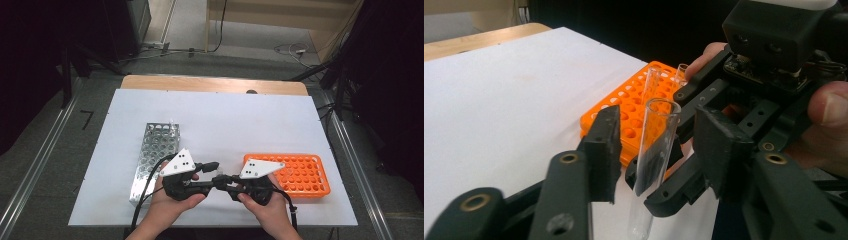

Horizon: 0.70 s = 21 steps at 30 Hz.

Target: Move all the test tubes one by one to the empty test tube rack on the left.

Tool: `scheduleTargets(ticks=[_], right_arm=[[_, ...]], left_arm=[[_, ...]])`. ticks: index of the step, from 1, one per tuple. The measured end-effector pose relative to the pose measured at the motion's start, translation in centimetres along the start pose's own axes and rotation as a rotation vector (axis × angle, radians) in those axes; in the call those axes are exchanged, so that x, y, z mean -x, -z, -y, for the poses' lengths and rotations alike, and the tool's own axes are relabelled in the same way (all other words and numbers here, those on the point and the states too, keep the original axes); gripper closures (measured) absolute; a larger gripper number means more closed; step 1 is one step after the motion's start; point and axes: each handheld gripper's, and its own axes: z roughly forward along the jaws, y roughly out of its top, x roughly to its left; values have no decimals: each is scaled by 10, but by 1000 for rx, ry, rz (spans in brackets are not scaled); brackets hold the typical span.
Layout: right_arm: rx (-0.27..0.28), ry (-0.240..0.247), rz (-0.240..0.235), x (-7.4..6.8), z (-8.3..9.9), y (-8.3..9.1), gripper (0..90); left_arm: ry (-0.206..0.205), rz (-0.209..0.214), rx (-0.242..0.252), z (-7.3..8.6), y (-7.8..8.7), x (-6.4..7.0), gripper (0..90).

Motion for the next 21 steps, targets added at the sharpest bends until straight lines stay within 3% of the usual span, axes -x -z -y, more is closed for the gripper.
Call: scheduleTargets(ticks=[4, 10, 21], right_arm=[[-1, -2, -2, -1, 0, -1, 736], [-6, 2, -5, -2, 0, -3, 736], [-5, 1, -8, -1, 0, -3, 735]], left_arm=[[-7, -8, 9, 0, 1, -1, 663], [-29, -7, -5, 1, -1, 1, 696], [-29, -22, -3, 0, -1, -1, 759]])
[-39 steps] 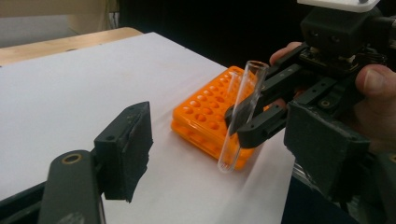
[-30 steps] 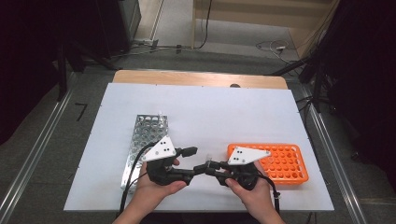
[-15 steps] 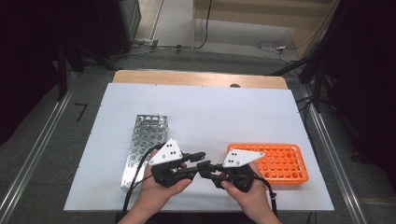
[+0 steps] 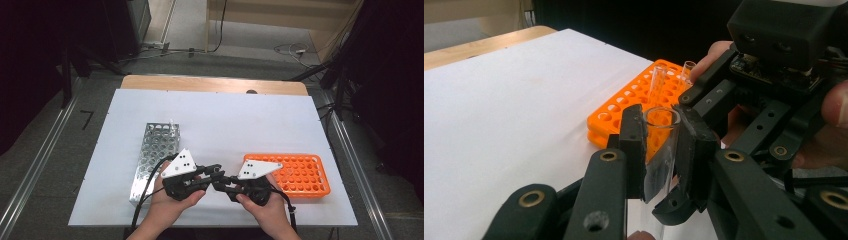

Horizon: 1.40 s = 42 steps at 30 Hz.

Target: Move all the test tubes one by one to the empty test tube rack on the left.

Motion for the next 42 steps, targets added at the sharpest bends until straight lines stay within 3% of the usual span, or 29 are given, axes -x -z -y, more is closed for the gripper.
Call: scheduleTargets(ticks=[4, 6, 12, 17, 26, 34, 42], right_arm=[[10, -20, -11, 4, 0, 1, 714], [23, -33, -30, 7, -1, 3, 630], [76, -46, -43, 15, -3, 13, 285], [104, -42, 10, 19, -3, 26, 15], [152, -60, 34, 33, 2, 51, 0], [188, -83, 89, 50, 11, 73, 0], [188, -88, 136, 59, 24, 87, 0]], left_arm=[[-3, -2, 1, -4, -1, -2, 760], [4, -6, 11, -7, -1, -5, 760], [1, -28, 35, -16, 0, -14, 761], [10, -64, 51, -22, 2, -28, 760], [37, -162, 93, -27, 19, -56, 760], [71, -261, 114, -25, 35, -85, 761], [62, -349, 127, -26, 42, -103, 761]])
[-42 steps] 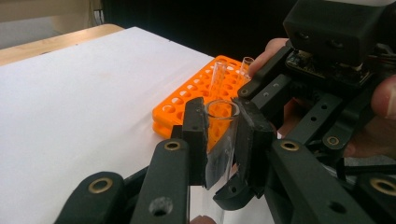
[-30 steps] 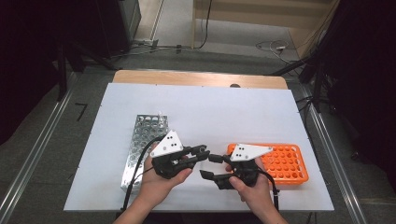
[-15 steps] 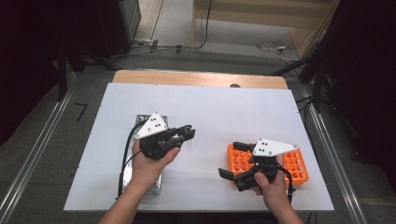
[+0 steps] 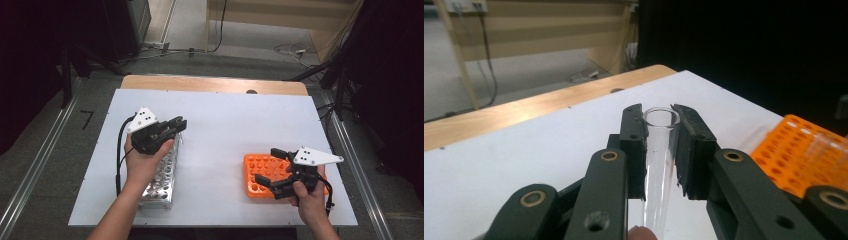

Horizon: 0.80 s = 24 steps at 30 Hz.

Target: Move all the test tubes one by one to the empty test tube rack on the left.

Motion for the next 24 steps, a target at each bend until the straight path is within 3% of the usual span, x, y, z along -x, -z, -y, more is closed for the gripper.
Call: scheduleTargets(ticks=[8, 13, 18, 24], right_arm=[[0, -20, 31, 10, 11, 17, 0], [3, -17, 35, 14, 12, 18, 0], [5, -29, 41, 16, 13, 17, 0], [6, -25, 41, 16, 14, 16, 0]], left_arm=[[1, -84, 16, 5, -2, -17, 762], [12, -123, 21, 8, -3, -25, 761], [19, -132, 25, 12, -8, -30, 762], [7, -156, -9, 20, -15, -31, 761]])
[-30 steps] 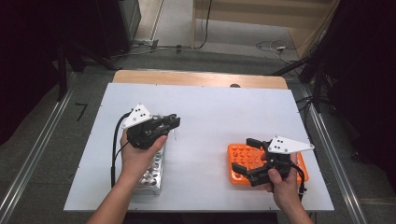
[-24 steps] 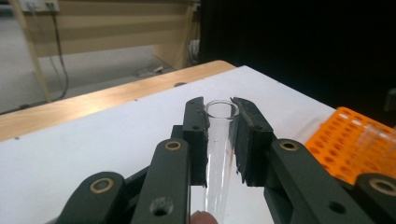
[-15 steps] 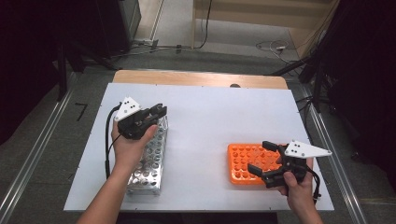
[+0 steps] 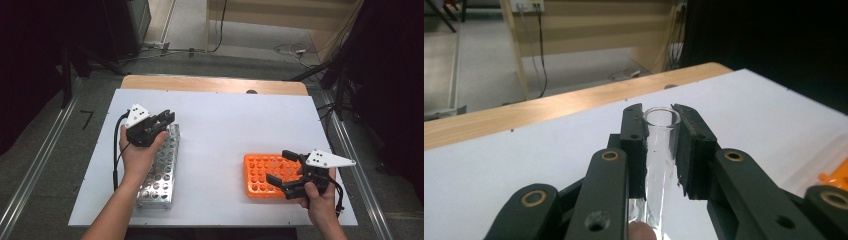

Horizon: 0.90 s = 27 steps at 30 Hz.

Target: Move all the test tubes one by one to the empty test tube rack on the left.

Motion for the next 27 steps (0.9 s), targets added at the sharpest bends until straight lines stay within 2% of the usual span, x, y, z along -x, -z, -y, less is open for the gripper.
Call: scheduleTargets(ticks=[3, 13, 18, 24, 27], right_arm=[[5, 3, 1, -1, 0, 0, 0], [10, -8, 8, 0, 0, 0, 0], [13, -12, 12, 1, 0, 1, 0], [16, -33, 17, 6, 2, 3, 0], [21, -37, 24, 9, 2, 5, 0]], left_arm=[[4, -7, -34, 3, -2, 0, 760], [-20, -28, -163, 10, -10, 0, 758], [-4, -27, -226, 11, -14, 0, 754], [4, -2, -266, 7, -16, -1, 703], [21, 19, -258, 7, -16, -1, 662]])
